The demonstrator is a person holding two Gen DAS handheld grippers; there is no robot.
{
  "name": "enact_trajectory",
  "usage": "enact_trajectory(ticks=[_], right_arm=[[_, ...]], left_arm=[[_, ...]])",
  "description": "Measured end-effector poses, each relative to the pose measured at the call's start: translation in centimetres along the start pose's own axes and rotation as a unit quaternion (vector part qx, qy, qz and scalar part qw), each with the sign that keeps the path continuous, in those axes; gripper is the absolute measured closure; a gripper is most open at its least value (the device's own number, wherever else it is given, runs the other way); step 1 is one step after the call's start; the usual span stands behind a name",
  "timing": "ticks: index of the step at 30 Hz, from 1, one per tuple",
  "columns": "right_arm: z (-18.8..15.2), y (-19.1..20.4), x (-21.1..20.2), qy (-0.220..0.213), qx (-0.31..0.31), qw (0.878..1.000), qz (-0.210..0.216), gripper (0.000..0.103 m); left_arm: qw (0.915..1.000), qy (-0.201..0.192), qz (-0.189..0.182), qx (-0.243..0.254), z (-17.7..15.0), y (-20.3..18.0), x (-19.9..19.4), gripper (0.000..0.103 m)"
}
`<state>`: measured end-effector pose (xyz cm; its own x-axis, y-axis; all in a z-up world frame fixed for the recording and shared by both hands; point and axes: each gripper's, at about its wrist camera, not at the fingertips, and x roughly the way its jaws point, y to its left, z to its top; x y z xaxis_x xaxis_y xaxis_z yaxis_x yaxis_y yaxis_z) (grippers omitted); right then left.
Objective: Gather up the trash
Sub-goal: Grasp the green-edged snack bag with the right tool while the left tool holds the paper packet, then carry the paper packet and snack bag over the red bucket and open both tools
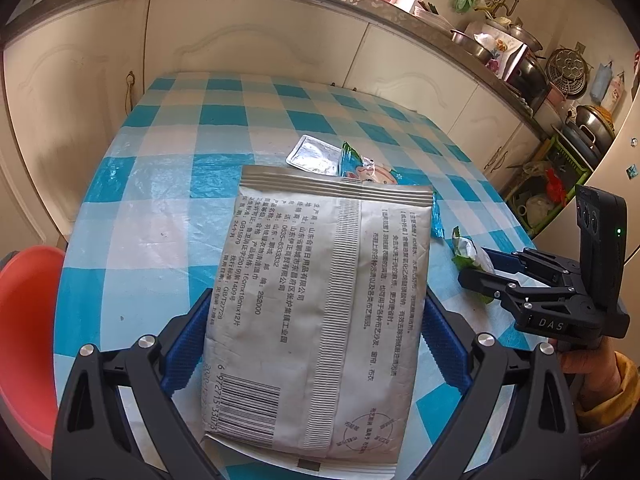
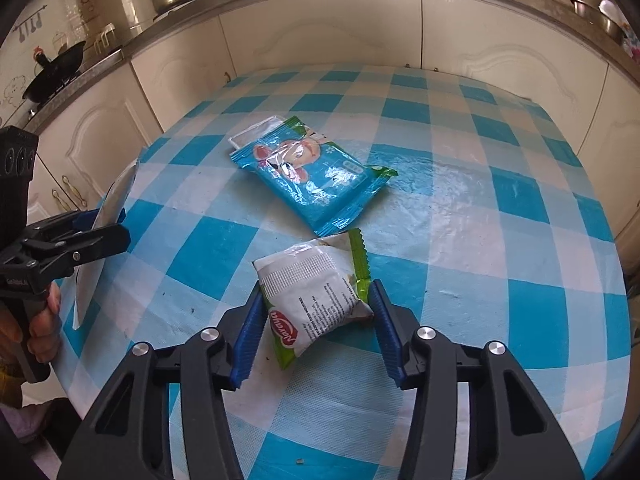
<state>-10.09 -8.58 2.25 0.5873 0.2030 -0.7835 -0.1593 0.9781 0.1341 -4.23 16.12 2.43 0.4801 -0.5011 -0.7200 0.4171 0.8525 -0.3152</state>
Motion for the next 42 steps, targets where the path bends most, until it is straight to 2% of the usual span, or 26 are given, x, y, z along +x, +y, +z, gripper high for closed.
enact_trajectory(ticks=[9, 29, 42], right_arm=[[0.1, -0.1, -0.3, -0.006, 0.011, 1.0, -0.001, 0.059], [1.6, 1.3, -1.4, -0.027, 0.015, 0.999, 0.02, 0.06], [3.5, 4.3, -0.4, -0.023, -0.004, 0.998, 0.057, 0.06]], left_arm=[[0.9999, -0.007, 0.003, -0.012, -0.1, 1.0, -0.7, 0.008], [0.9989, -0.021, 0.011, -0.041, -0.3, 3.2, -2.5, 0.008], [0.9966, -0.036, 0.029, -0.068, -0.7, 5.2, -4.0, 0.008]])
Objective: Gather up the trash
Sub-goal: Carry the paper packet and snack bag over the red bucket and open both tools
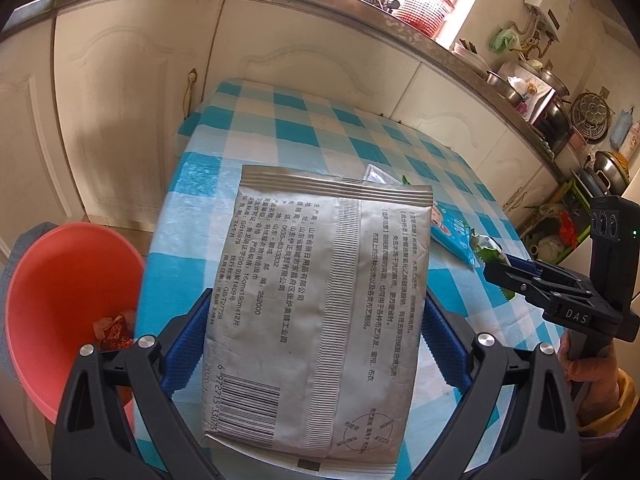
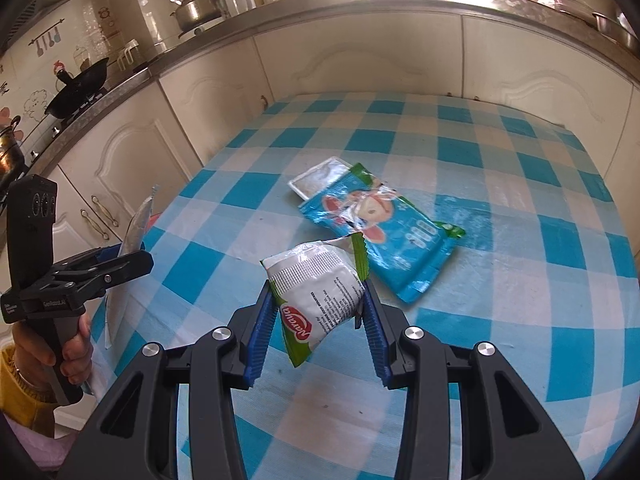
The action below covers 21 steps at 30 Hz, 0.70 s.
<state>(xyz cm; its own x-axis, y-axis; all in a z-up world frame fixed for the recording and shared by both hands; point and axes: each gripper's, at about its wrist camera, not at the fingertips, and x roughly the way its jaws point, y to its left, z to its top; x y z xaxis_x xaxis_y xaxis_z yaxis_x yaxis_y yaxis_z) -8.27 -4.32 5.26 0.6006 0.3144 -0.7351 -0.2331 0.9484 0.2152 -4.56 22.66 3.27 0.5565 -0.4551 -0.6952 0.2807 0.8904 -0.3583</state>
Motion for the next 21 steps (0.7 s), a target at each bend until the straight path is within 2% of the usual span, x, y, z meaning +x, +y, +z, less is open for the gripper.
enact_trajectory(ticks=[11, 21], right_arm=[[2.6, 4.8, 1.5, 0.0, -0.04, 0.998, 0.054, 0.06], [4.8, 10.9, 3.7, 0.009, -0.092, 0.989, 0.112, 0.06]], left_arm=[[0.9982, -0.025, 0.037, -0.041, 0.3, 4.2, -2.3, 0.008], [0.989, -0.062, 0.096, -0.094, 0.1, 9.4, -5.7, 0.008]])
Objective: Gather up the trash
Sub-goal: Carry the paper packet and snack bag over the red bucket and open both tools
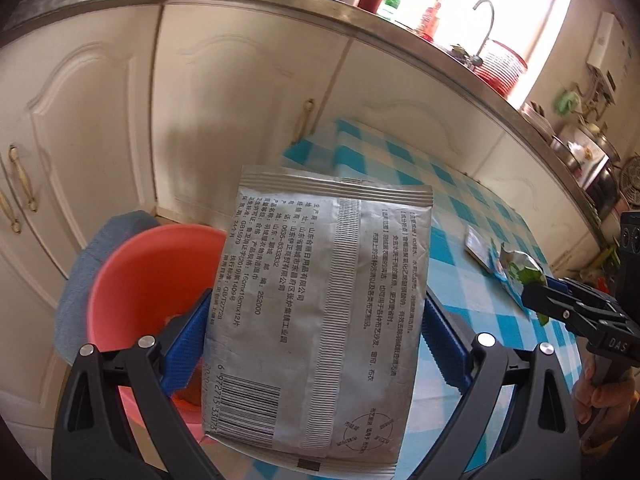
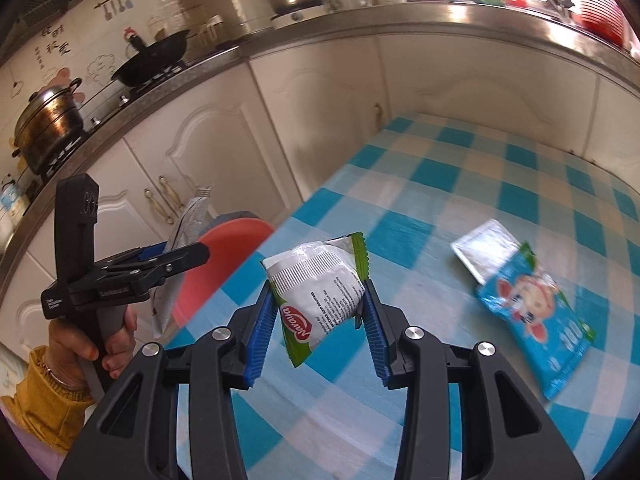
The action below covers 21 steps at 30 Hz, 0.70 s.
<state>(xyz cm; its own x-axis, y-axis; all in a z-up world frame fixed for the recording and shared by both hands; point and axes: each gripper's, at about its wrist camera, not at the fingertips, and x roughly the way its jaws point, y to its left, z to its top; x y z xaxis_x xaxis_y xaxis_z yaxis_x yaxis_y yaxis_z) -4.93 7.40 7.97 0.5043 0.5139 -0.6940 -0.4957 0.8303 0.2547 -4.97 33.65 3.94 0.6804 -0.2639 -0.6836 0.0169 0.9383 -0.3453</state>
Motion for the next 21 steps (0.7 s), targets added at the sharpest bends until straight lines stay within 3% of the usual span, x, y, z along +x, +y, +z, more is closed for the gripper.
enact_trajectory(ticks=[13, 21], right_arm=[[3.1, 7.4, 6.4, 0.038, -0.068, 0.994, 0.077, 0.059], [3.8, 9.9, 10.0, 0.067, -0.09, 0.989, 0.093, 0.059]], left_arm=[[0.9956, -0.01, 0.055, -0.075, 0.1, 6.6, 0.1, 0.008], [0.9923, 0.003, 0.072, -0.101, -0.1, 8.5, 1.5, 0.008]])
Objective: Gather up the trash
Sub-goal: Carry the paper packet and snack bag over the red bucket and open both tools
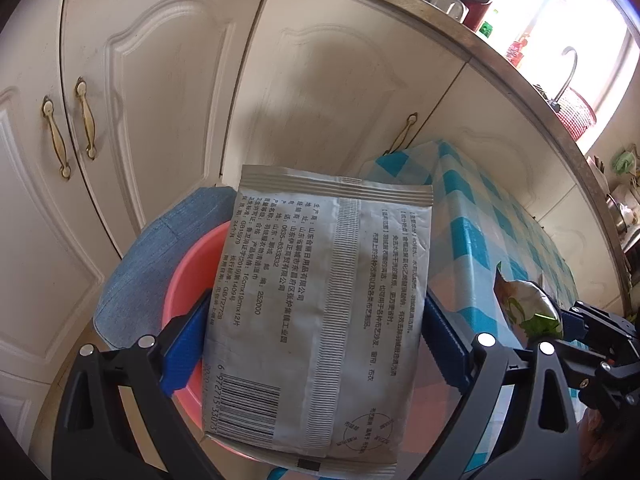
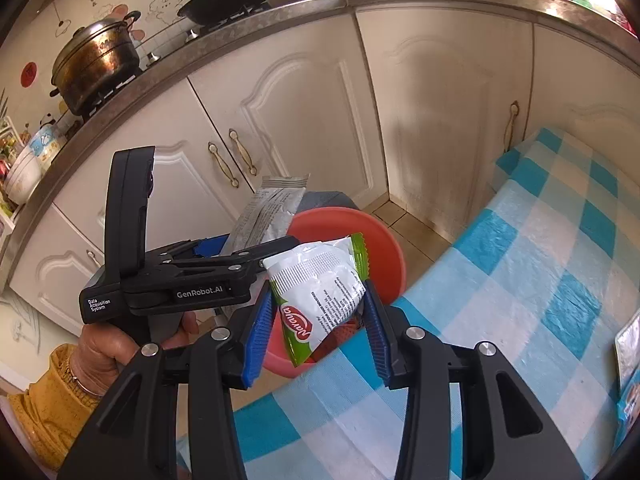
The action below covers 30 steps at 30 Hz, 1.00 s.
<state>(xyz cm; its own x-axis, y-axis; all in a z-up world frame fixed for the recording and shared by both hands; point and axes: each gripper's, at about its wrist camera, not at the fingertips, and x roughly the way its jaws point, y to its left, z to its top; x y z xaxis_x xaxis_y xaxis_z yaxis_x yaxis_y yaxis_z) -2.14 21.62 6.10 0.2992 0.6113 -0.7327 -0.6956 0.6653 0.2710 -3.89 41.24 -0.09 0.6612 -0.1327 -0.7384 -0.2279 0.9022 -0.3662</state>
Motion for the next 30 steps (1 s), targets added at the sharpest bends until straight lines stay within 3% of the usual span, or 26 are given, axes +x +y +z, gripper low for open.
enact_trajectory(ticks=[19, 23, 27, 30], right_arm=[[0.2, 0.2, 2.9, 0.024, -0.009, 1.0, -0.006, 0.056], [0.1, 0.0, 3.4, 0.03, -0.006, 0.999, -0.017, 0.048], [-0.1, -0.6, 3.0, 0.02, 0.004, 1.0, -0.013, 0.032], [-0.1, -0.9, 2.2, 0.005, 0.006, 1.0, -0.019, 0.03]], left_arm=[[0.9994, 0.025, 0.02, -0.014, -0.6, 0.7, 2.5, 0.008], [0.9991, 0.03, 0.026, -0.018, -0.7, 1.1, 3.1, 0.008], [0.9981, 0.036, 0.046, -0.02, -0.7, 1.2, 3.4, 0.008], [0.9981, 0.032, 0.049, -0.02, -0.6, 1.3, 3.4, 0.007]])
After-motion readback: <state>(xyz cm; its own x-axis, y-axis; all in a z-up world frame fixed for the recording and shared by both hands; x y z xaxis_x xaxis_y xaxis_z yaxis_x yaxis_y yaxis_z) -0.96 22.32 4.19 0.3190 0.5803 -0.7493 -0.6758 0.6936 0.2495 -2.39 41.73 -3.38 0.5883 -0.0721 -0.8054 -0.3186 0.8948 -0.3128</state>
